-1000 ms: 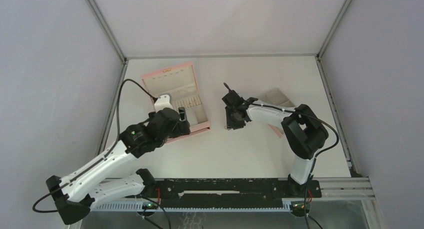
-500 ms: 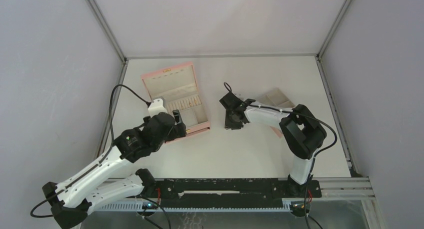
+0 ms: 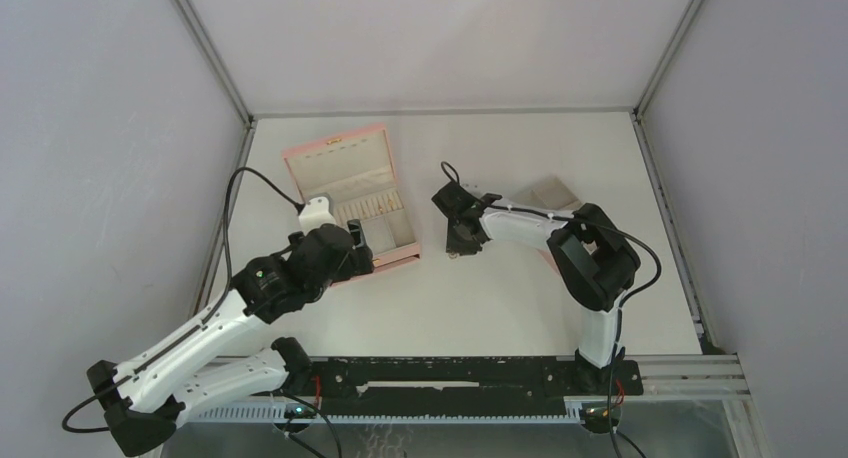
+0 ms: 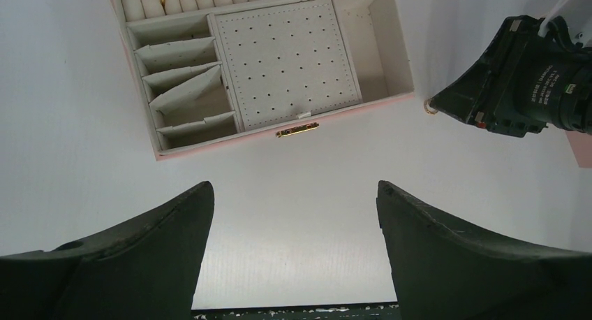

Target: Organize the mixed jewelry

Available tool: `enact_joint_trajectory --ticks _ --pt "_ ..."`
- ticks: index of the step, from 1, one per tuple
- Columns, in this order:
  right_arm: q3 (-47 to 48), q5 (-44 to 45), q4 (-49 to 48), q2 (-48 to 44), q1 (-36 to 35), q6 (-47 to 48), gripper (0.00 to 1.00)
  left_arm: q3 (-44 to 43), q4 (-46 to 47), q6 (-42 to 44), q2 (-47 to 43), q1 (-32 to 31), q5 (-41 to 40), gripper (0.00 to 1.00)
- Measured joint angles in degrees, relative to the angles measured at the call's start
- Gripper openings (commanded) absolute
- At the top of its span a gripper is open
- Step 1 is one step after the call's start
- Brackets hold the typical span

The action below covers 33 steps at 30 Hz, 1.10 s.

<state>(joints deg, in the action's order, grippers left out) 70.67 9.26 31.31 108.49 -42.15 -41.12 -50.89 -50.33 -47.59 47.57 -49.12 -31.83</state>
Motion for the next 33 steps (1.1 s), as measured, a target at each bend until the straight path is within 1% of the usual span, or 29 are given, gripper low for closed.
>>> enact_joint_trajectory --ticks 10,13,15,17,18,26,29,33 --pt "0.0 4.3 1.9 0.0 -3.6 0.5 0.25 0.0 0.0 0.0 -0.2 0.0 0.0 0.91" --pt "0.0 4.4 2.0 -0.1 -3.9 0.5 0.21 0.0 0.0 0.0 -0.2 0.0 0.0 0.9" --pt "0.0 4.1 2.0 -0.1 -4.0 0.4 0.16 0.0 0.0 0.0 -0.2 0.0 0.0 0.9" --pt "0.0 3.7 1.9 -0.1 -4.0 0.3 0.04 0.0 0.0 0.0 -0.1 0.0 0.0 0.9" --pt "0.0 3.3 1.8 -0.1 -4.0 0.2 0.0 0.0 0.0 0.0 0.0 0.0 0.0 0.9" --pt "-0.8 1.4 1.2 -0.9 -3.7 0.5 0.0 0.0 0.1 0.1 0.0 0.0 0.8 0.91" --pt "-3.8 -0.5 0.7 -4.4 -3.4 0.8 0.0 0.0 0.8 0.8 0.6 0.0 2.7 0.91" --pt "-7.8 -5.7 -1.2 -11.4 -1.3 0.5 0.0 0.3 5.4 1.6 2.4 0.0 7.8 0.9"
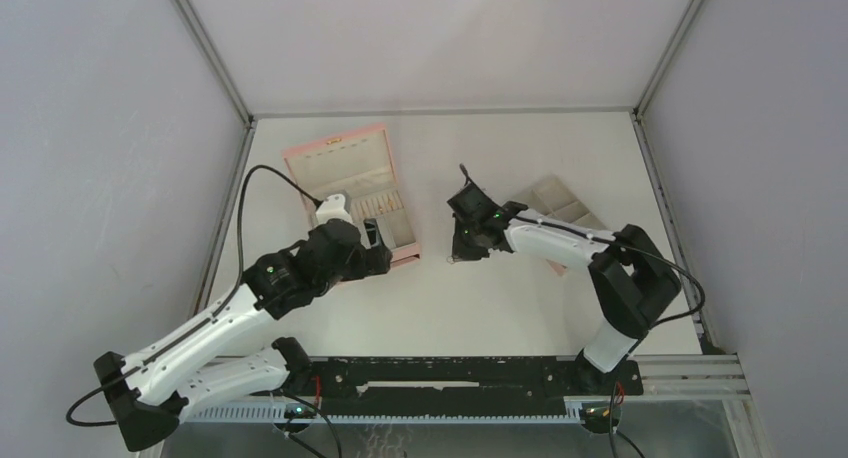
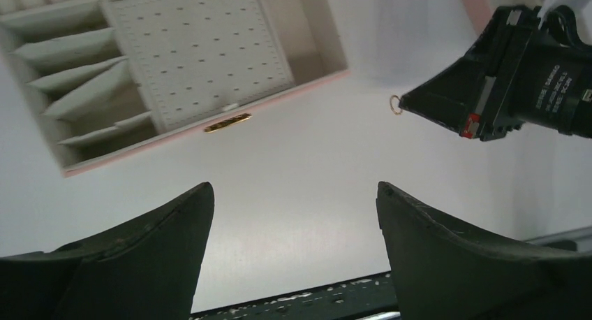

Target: Organize the mixed jewelry

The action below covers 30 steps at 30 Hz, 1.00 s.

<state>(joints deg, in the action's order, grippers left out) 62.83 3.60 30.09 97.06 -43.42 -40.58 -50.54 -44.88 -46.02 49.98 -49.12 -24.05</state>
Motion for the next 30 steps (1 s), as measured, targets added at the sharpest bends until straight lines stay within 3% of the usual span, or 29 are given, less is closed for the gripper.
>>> enact_joint_trajectory --ticks 10,17,30 --pt "-6.0 -10.5 -4.8 -8.9 6.5 -3.1 0.0 3.9 13.7 -1.1 5.6 0.0 9.2 0.89" --pt "-9.1 -16.3 -7.3 -13.6 7.0 -6.3 0.0 9.7 26.3 -4.7 8.0 0.0 11.0 0.81" --pt "-10.0 -20.4 -8.9 -17.8 7.0 -8.4 0.0 11.4 43.3 -14.0 17.0 0.0 15.5 0.68"
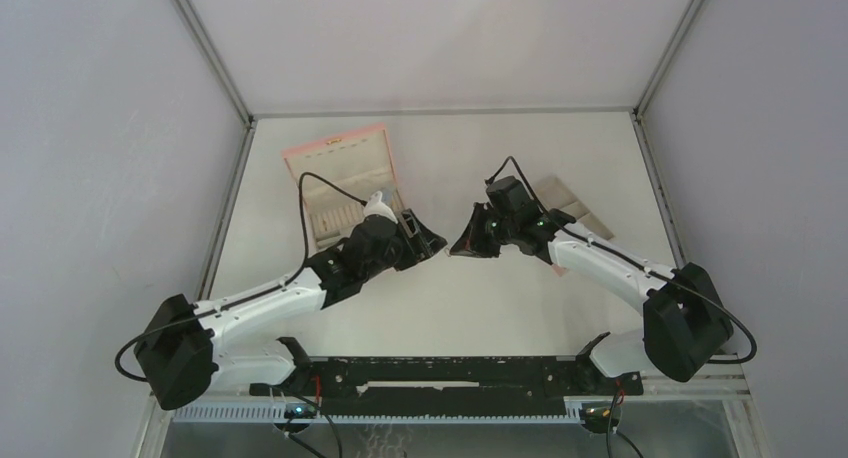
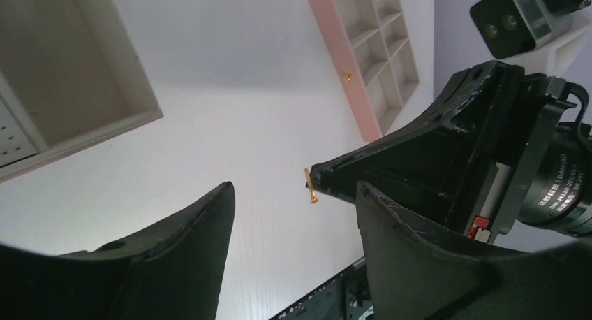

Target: Organize the mixed jewelry

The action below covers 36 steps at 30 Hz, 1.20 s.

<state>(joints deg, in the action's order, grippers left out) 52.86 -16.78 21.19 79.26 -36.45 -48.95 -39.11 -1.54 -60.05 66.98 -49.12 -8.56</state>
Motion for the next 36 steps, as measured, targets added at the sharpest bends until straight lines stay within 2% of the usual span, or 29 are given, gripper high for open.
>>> enact_joint_trajectory --ticks 10,16,21,25,29,30,32,36 --pt "-0.1 -0.3 -0.1 -0.1 0.0 -0.1 0.0 0.0 4.9 -2.9 5.9 0.0 4.9 0.46" --pt "-0.1 -0.3 -0.1 -0.1 0.0 0.0 0.0 0.0 6.2 -3.6 6.1 0.0 5.5 0.3" --pt "-0.1 -0.3 0.0 -0.1 0.0 0.0 0.0 0.0 7.0 -3.5 6.1 0.0 6.2 0.22" --pt "-0.1 -0.2 0.0 -0.1 0.0 0.0 0.0 0.0 7.1 -3.5 6.8 0.0 6.8 0.02" --pt "-0.1 -0.1 0.0 -0.5 0.0 0.0 0.0 0.0 6.9 -3.3 6.9 0.0 6.9 0.0" --pt "-0.2 -0.1 0.0 -0.8 0.1 0.0 0.02 0.0 6.6 -2.8 6.9 0.0 6.9 0.0" --pt "-0.3 -0.4 0.0 -1.9 0.3 0.5 0.15 -0.5 5.0 -0.7 6.9 0.2 7.3 0.0" --pt "-1.2 -3.9 -0.5 -6.3 2.3 3.1 0.27 -2.7 0.6 8.0 6.6 2.9 13.4 0.0"
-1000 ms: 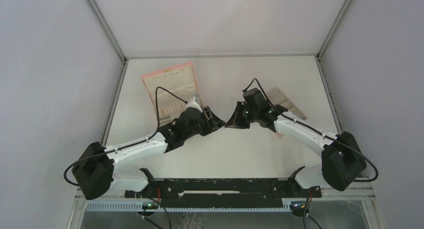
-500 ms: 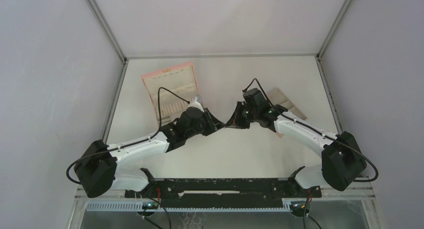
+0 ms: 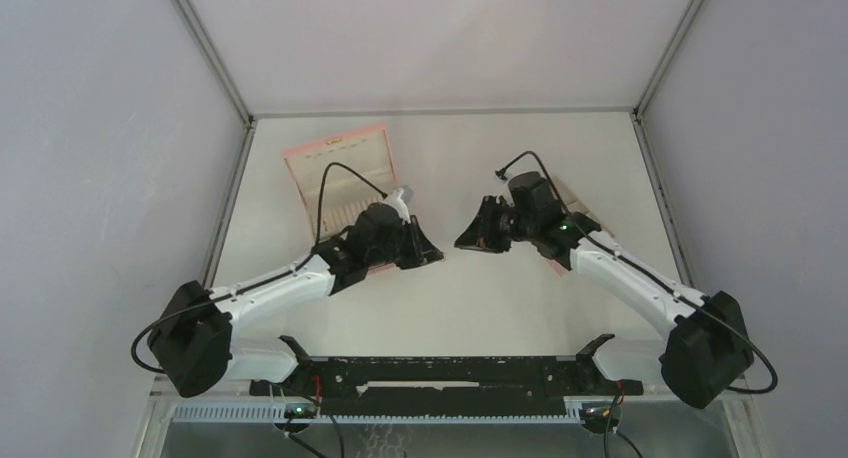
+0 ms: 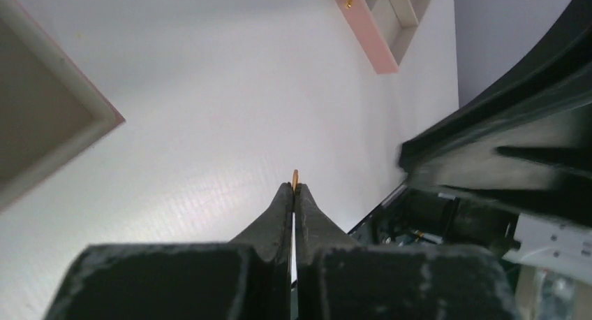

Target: Organize the mixed jewelry

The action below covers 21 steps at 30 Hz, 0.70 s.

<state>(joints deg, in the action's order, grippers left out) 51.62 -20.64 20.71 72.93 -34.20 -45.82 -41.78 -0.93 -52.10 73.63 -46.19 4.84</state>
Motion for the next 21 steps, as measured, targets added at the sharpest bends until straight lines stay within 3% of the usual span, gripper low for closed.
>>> enact_joint_trajectory --ticks 2,6,13,21 --pt "-0.3 -4.2 -0.3 -2.7 2.2 3.2 0.4 -0.6 -1.5 5.6 -0.8 3.0 6.5 0.0" --pt "-0.3 -16.3 -1.3 -6.3 5.8 10.4 0.52 -3.0 -7.6 16.7 -2.3 8.4 21.1 0.0" --pt "-5.0 -35.6 -7.1 -7.9 6.0 15.1 0.51 -7.9 -16.3 31.2 -3.7 8.9 41.2 0.0" --pt "-9.2 -42.9 -15.5 -8.3 5.9 13.5 0.52 -7.9 -19.0 36.1 -6.0 8.9 49.8 0.0"
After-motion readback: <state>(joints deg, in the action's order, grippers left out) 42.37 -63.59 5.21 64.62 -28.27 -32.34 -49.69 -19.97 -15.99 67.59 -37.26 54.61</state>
